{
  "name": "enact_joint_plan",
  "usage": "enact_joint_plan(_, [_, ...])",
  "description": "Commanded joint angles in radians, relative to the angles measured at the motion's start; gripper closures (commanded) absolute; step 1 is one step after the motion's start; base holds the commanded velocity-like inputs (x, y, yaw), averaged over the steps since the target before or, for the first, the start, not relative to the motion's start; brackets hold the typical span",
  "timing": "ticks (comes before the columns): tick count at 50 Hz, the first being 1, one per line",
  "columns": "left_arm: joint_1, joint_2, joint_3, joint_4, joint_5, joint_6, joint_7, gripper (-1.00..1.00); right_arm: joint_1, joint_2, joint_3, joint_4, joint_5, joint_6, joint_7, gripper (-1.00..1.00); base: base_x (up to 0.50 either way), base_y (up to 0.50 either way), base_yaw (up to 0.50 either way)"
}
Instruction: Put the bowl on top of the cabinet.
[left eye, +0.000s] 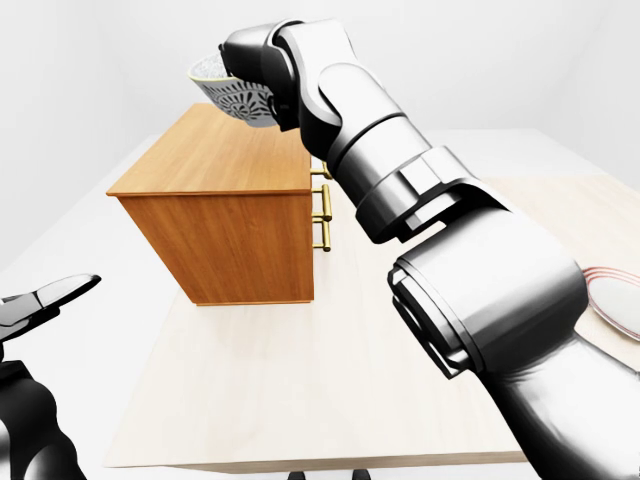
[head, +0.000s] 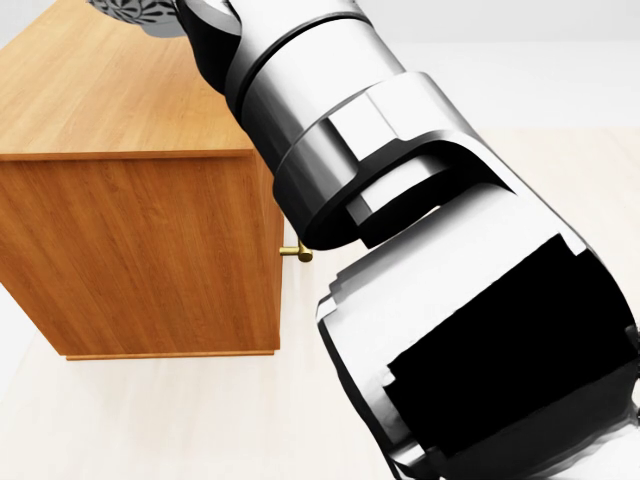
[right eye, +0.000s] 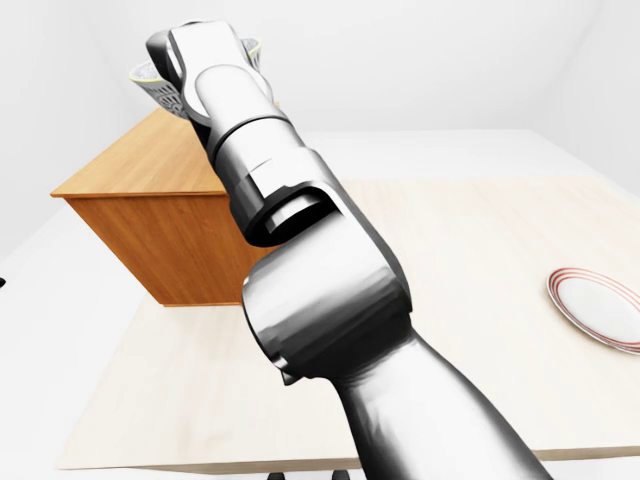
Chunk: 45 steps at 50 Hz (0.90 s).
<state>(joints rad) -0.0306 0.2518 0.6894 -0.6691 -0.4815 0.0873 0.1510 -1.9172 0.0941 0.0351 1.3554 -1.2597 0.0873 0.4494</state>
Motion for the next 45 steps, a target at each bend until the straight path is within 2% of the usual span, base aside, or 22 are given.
enact_joint_plan(1, [0.001,0.001,0.001,0.002,-0.004,0.000,0.001,-1.00,0.030,0.011,0.015,-0.008,-0.031,0.000,-0.026,1.00,0.00,0.00,0.00])
enact_joint_plan(13, [0.003,-0.002,-0.003,0.002,-0.001,0.000,-0.001,-1.00,0.072,0.046,0.019,-0.010,-0.012,0.000,-0.043,1.00,0.00,0.00,0.00])
enact_joint_plan(45, [0.001,-0.002,-0.005,0.003,-0.003,0.000,0.001,-1.00,0.105,0.054,0.025,-0.010,0.010,0.000,-0.053,1.00,0.00,0.00,0.00])
